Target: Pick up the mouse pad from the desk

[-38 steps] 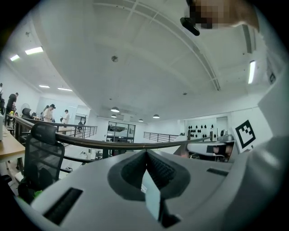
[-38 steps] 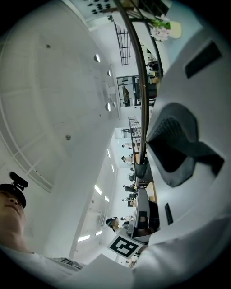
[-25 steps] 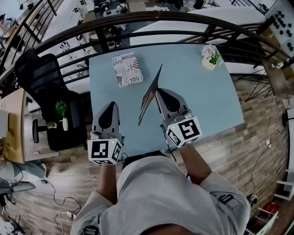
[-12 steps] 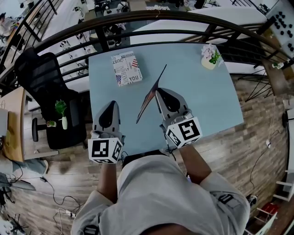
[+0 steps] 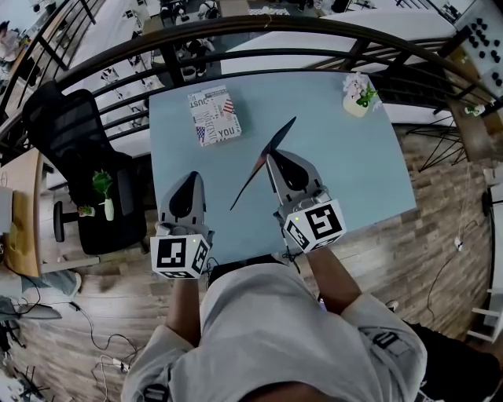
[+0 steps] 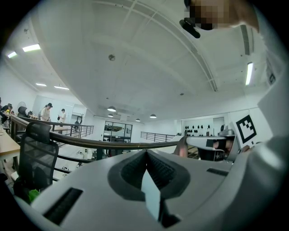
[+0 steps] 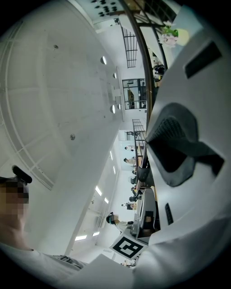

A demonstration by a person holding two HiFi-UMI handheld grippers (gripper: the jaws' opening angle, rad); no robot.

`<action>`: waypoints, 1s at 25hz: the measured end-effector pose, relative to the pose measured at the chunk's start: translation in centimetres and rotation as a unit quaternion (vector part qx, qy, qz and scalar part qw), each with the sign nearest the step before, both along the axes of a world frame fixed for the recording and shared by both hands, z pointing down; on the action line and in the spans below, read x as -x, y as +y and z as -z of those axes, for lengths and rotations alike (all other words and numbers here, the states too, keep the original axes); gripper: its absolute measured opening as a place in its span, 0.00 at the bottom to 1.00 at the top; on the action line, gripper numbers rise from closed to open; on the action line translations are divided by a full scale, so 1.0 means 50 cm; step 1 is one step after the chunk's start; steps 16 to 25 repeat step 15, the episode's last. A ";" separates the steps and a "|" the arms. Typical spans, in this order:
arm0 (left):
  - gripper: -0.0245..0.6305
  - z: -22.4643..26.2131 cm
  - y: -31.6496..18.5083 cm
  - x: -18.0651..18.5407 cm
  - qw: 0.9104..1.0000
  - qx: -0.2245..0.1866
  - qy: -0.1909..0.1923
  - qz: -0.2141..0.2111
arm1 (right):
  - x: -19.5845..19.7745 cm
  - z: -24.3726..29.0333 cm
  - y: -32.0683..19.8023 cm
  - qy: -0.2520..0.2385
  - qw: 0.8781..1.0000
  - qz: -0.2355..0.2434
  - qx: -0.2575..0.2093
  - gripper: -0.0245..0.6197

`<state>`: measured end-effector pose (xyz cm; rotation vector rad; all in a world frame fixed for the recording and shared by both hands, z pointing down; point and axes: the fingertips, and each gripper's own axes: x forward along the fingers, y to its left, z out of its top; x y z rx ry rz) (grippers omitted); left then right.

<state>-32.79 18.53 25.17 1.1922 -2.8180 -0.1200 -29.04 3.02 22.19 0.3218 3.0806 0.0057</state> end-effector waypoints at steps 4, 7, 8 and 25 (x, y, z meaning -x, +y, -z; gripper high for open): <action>0.06 -0.005 -0.004 -0.002 1.000 -0.001 0.004 -0.002 | -0.002 -0.004 -0.003 0.001 1.000 -0.002 0.003 0.06; 0.06 -0.008 -0.005 -0.001 1.000 -0.001 0.007 -0.003 | -0.001 -0.007 -0.005 0.003 1.000 -0.003 0.003 0.06; 0.06 -0.009 -0.005 0.000 1.000 -0.001 0.008 -0.003 | -0.001 -0.011 -0.007 0.004 1.000 -0.004 0.007 0.06; 0.06 -0.011 -0.005 -0.001 1.000 0.001 0.008 -0.002 | -0.004 -0.003 -0.005 0.004 1.000 -0.002 -0.003 0.06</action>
